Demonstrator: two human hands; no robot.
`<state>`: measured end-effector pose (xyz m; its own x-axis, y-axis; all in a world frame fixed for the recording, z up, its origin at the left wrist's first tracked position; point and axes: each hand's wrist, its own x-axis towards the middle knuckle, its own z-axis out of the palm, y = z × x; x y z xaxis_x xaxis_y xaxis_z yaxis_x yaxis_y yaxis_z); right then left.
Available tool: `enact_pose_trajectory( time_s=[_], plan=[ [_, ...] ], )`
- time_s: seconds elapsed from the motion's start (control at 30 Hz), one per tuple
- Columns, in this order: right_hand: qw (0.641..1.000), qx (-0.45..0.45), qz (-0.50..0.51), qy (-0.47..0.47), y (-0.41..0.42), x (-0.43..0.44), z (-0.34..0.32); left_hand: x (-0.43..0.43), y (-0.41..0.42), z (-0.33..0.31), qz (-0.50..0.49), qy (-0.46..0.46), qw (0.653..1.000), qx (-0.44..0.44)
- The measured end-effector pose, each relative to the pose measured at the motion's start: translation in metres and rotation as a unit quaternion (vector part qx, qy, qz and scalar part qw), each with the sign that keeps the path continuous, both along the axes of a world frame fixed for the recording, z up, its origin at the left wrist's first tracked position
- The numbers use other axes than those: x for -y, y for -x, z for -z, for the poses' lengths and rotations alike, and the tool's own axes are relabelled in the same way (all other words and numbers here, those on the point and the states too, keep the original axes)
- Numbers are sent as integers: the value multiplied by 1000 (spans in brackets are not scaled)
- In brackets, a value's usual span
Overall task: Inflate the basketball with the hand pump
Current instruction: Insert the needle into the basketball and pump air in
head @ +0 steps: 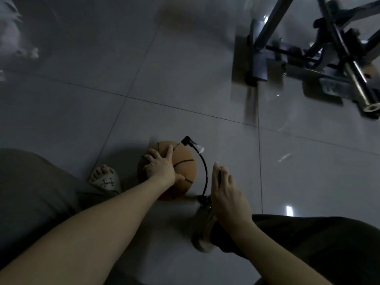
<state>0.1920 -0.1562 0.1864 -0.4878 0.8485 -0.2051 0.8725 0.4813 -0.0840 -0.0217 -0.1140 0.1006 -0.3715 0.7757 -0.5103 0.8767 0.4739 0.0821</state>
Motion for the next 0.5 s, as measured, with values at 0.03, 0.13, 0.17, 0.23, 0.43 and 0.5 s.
enact_pose_trajectory(
  time_s=[0.03, 0.13, 0.17, 0.23, 0.43, 0.5],
  plan=[
    [1000, 18, -6, 3, -1, 0, 9, -1, -1, 0, 1, -2, 1000, 0],
    [996, 75, -39, 10, -1, 1, 29, -3, -2, 1, 2, -4, 1000, 8],
    [995, 84, -52, 0, 1, -1, 30, -4, -2, 0, 4, -6, 1000, 10],
    [994, 83, -68, -22, 4, -10, 31, -4, -1, 0, 9, -9, 1000, 9],
    [993, 20, -96, -64, 10, -24, -10, -2, 1, 1, 9, -4, 1000, 4],
    [988, -21, -108, -112, 11, -29, -40, 0, 3, 1, 18, -5, 1000, 14]
  ],
)
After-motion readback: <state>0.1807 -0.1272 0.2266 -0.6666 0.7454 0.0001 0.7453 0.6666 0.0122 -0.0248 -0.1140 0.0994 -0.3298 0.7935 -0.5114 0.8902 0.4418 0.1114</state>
